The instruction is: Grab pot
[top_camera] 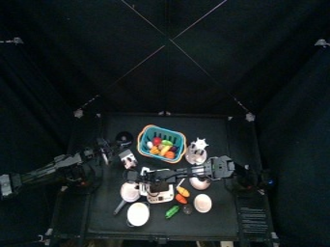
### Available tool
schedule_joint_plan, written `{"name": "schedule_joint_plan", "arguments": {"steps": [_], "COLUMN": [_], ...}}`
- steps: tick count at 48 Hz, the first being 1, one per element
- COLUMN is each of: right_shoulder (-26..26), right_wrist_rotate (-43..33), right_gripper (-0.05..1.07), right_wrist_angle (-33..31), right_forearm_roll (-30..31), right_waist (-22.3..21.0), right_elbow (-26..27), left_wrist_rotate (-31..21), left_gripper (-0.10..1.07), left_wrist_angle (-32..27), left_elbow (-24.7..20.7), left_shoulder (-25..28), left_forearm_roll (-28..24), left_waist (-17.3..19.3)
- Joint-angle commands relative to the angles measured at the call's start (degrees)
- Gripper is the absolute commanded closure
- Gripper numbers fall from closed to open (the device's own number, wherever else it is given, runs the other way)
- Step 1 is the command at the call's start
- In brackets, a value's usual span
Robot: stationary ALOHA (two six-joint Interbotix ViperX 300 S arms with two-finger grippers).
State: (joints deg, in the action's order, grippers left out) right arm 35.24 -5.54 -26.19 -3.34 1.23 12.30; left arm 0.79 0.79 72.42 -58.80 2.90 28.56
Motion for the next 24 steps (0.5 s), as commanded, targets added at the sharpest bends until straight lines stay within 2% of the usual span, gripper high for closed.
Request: {"name": "schedule_joint_plan", "arguments": {"steps": [1, 7, 24], "right_shoulder": [-3.5, -4.0, -1.9], "right_wrist_rotate": [-0.6, -1.6, -1.8], "right_gripper": [0.29, 0.29, 0.29], "right_wrist_angle": [0.4, 0.4, 0.4], "right_forearm_roll": [1.8, 3.5, 3.5], "right_waist": [-0.4, -0.3, -0.4], "right_elbow": [1.7, 1.7, 1.8], "left_wrist_rotate": [0.1, 0.1, 0.0], "left_gripper": [0.24, 0.24, 0.24], "left_wrist_angle": [0.3, 0.2, 0.2], "left_elbow": [-0.8, -0.7, -0.8], "left_shoulder": [0.2, 0.2, 0.2], "left_forearm_roll": [0.0, 0.1, 0.0], "left_waist": [0.2, 0.2, 0.2]}}
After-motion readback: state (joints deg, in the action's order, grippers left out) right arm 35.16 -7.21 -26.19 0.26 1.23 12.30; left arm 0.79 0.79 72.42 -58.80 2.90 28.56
